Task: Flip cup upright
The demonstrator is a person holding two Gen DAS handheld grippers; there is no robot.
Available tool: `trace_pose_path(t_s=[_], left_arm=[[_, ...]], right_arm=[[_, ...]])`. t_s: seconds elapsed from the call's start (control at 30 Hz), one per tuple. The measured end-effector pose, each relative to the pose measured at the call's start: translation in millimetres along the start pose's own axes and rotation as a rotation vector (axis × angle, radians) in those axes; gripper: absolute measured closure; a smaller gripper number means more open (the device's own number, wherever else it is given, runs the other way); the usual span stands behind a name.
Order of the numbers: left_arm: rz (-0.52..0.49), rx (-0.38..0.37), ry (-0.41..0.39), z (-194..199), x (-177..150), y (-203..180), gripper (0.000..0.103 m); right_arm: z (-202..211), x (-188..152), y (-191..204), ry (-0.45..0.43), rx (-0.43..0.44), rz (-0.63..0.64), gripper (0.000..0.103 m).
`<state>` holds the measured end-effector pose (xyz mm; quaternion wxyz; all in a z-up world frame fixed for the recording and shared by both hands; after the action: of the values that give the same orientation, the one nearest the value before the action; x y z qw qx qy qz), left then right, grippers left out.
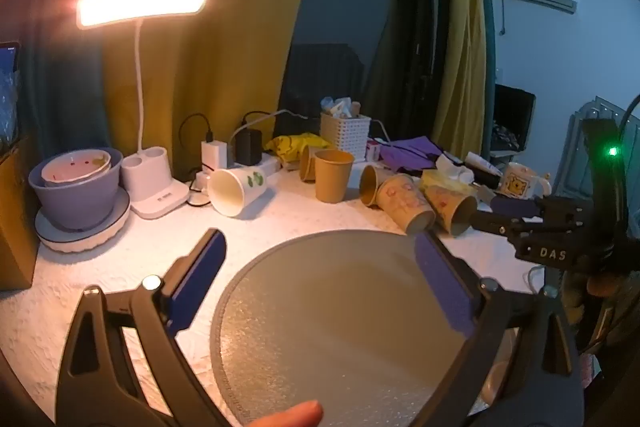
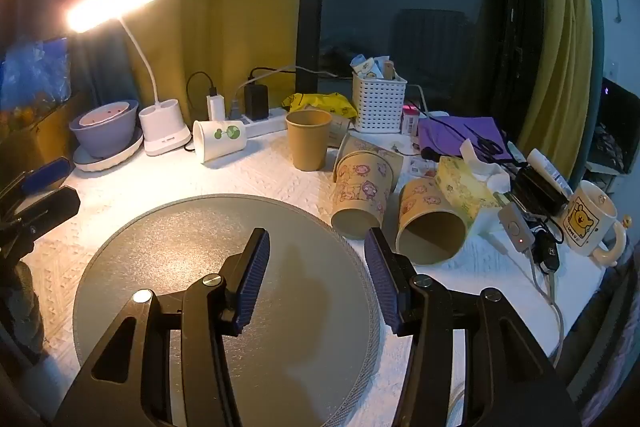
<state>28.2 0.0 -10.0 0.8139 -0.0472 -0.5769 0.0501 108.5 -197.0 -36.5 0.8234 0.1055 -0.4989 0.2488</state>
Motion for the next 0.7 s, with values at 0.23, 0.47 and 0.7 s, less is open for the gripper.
trace_pose_path(t_s=[0.23, 0.47, 0.7], left_arm=[[0.008, -0.007, 0.001, 1.2, 1.0, 1.0, 0.007], [0.004, -0.002, 0.000, 2.8, 0.7, -0.3, 0.007], [0.003, -0.004, 0.001, 3.3, 1.4, -0.1, 0.007]], right_arm=[[0.8, 0.9, 1.6, 0.001, 0.001, 0.003, 0.051], [1.4, 0.8, 1.3, 0.001, 0.002, 0.002, 0.051], [2.1, 0.6, 1.7, 0.000, 0.001, 0.002, 0.051]])
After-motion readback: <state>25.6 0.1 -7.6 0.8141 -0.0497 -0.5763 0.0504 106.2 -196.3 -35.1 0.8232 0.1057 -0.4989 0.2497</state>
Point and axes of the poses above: each gripper's, at about its wrist camera, not at the fingertips, and z roughly against the way its jaws point, y to its left, x to its top, the point moved 3 cm from there along -z, roughly the way its jaws point, and after that the axes turned 1 degree about -x, right-handed, at the moved point
